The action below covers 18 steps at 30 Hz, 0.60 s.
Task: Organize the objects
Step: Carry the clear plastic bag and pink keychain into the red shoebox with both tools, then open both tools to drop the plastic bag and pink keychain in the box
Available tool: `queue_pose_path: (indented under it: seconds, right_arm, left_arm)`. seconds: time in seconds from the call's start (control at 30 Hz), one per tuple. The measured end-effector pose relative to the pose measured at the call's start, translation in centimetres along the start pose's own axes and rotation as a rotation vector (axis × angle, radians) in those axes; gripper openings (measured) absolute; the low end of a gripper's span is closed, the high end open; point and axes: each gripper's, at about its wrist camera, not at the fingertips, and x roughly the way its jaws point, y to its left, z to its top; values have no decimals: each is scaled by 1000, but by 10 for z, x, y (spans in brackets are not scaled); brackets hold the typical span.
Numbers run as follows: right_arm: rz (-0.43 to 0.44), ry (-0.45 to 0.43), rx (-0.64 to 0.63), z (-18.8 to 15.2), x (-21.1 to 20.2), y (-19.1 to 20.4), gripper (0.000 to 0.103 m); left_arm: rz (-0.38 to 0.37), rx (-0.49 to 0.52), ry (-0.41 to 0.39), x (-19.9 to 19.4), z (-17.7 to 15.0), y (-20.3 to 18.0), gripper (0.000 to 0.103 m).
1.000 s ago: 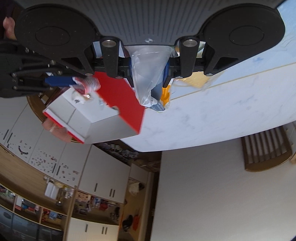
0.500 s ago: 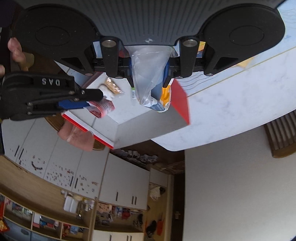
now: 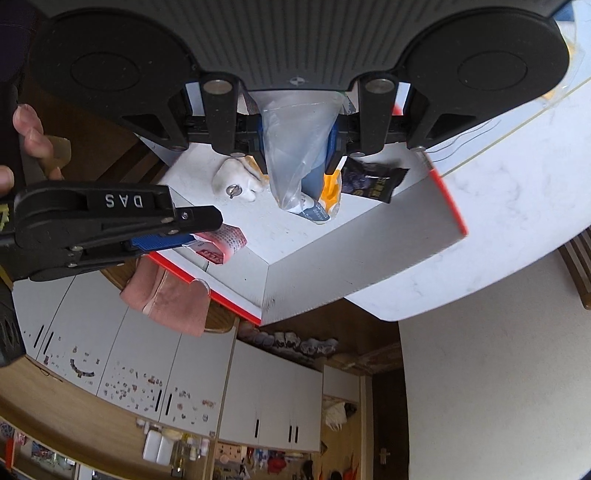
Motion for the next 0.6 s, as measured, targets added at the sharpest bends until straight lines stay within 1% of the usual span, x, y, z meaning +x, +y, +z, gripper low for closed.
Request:
queue_pose_path:
  seconds: [0.2, 0.3, 0.6]
  right_arm:
    - [-10, 74, -5, 15, 33, -17, 28]
    - [-22, 118, -13, 20, 50, -21, 28]
    - [-41, 241, -111, 26, 85, -9, 28]
  left_arm:
    - [-29, -13, 22, 29, 17, 1, 28]
    - [-26, -17, 39, 44, 23, 1, 28]
    - [-39, -21, 95, 79, 28, 5, 28]
